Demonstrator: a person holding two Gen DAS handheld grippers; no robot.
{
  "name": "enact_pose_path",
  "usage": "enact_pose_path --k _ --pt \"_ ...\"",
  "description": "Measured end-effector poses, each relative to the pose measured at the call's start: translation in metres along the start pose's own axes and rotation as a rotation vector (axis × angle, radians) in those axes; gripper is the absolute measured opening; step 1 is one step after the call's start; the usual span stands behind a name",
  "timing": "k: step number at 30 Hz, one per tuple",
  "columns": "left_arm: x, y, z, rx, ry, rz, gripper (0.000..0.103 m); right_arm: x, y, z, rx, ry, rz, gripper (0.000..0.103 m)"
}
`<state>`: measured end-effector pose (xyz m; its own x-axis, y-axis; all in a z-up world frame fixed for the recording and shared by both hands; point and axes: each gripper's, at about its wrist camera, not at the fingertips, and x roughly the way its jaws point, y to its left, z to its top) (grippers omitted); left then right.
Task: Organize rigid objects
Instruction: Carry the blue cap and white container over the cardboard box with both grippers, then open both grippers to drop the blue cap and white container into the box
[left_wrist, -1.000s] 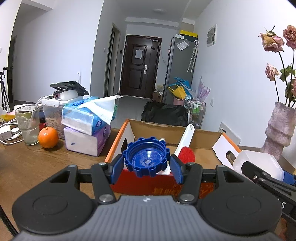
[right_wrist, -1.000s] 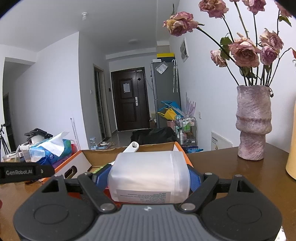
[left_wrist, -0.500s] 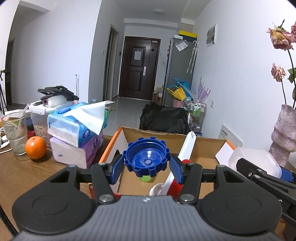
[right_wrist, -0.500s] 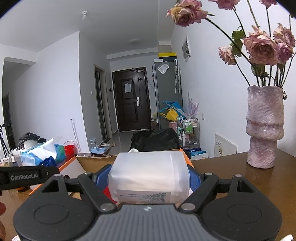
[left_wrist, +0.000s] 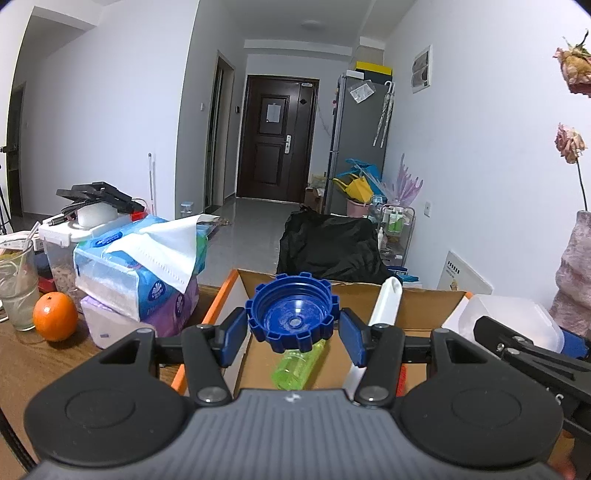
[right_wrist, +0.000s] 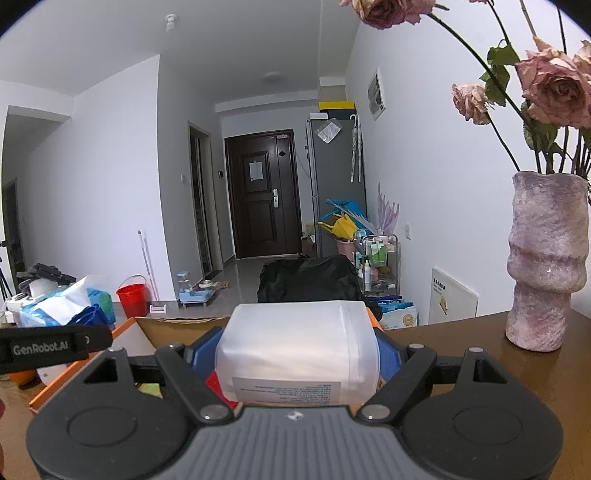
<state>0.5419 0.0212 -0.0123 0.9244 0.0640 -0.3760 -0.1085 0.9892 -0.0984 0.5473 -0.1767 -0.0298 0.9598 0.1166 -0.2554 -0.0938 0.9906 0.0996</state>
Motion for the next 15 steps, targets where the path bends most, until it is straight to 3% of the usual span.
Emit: enact_pose_path --k 15 --pt "0.031 0.006 0.005 0.034 0.041 0.006 0.056 0.026 0.004 0.003 -0.044 0.042 0.018 0.082"
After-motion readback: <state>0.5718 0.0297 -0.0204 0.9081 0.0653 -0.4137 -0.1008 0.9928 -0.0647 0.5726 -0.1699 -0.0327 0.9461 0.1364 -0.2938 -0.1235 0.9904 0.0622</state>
